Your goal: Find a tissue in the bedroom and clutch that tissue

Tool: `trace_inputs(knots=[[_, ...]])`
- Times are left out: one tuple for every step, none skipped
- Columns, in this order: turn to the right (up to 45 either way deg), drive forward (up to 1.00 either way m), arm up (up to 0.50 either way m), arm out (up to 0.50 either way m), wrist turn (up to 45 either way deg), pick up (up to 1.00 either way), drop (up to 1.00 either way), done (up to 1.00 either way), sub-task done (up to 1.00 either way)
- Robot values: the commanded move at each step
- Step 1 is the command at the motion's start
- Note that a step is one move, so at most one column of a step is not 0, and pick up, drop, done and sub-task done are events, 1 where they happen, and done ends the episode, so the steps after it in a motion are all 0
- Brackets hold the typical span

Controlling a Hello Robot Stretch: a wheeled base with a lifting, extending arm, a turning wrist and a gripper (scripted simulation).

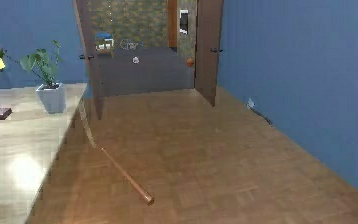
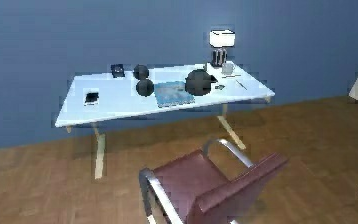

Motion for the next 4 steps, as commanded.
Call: trace_inputs(knots=[[18.0, 0.0, 0.0, 0.0, 0.0, 0.0, 0.0, 0.0, 0.0], [0.0, 1.0, 0.0, 0.0, 0.0, 0.0, 0.0, 0.0, 0.0], [6.0, 0.0, 0.0, 0.0, 0.0, 0.0, 0.0, 0.0, 0.0], [3.0, 0.0, 0.0, 0.0, 0.0, 0.0, 0.0, 0.0, 0.0]])
